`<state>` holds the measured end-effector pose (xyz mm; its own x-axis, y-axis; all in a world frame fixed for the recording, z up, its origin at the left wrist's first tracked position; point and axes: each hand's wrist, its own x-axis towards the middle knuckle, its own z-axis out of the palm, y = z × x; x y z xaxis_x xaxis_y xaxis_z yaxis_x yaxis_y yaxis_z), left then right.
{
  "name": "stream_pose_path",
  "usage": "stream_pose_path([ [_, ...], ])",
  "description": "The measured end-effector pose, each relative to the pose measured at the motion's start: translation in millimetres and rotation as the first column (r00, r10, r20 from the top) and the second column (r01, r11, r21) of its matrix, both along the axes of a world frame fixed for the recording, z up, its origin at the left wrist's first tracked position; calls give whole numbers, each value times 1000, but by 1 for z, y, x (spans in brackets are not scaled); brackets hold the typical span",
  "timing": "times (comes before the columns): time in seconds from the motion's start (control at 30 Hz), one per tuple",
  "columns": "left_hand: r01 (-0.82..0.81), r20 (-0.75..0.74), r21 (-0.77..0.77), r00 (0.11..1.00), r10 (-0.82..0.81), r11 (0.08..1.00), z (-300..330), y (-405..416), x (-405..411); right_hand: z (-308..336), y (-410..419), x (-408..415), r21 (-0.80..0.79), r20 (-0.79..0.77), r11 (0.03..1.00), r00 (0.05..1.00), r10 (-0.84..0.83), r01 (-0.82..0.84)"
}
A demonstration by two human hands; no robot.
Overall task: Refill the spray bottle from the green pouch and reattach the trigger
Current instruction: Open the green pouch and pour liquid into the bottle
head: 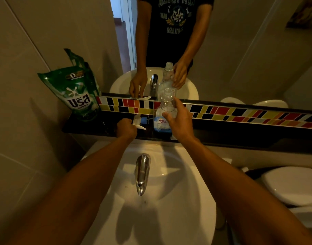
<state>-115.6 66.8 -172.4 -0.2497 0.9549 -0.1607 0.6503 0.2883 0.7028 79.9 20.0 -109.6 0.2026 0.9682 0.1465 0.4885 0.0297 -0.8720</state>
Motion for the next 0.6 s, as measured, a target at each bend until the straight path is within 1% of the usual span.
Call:
stream_pose_path([
  [0.07, -3, 22, 27, 1000, 2, 1000, 2, -4, 0, -2, -8, -2, 30, 30, 999, 999, -36, 35],
  [0.13, -18, 54, 67, 998, 14, 998, 8, -11, -5, -4, -17, -5, 120, 75, 985, 988, -131, 122],
  [0.2, -43, 66, 106, 997, 37, 993, 16, -16, -15, -5, -27, -12, 202, 73, 957, 971, -225, 207],
  [0.23, -53, 60, 131, 997, 46, 990, 19, -18, -23, -5, -33, -17, 226, 54, 949, 970, -237, 219],
  [0.33, -78, 42, 196, 997, 71, 978, 38, -28, -48, -5, -46, -37, 229, -7, 962, 988, -152, 150],
  [0.43, -92, 34, 239, 996, 86, 967, 58, -40, -76, -3, -50, -63, 255, 29, 966, 999, -43, 34],
  [0.6, -158, 78, 266, 987, 143, 951, 85, -51, -130, 17, -31, -116, 205, 16, 964, 985, 170, -170],
])
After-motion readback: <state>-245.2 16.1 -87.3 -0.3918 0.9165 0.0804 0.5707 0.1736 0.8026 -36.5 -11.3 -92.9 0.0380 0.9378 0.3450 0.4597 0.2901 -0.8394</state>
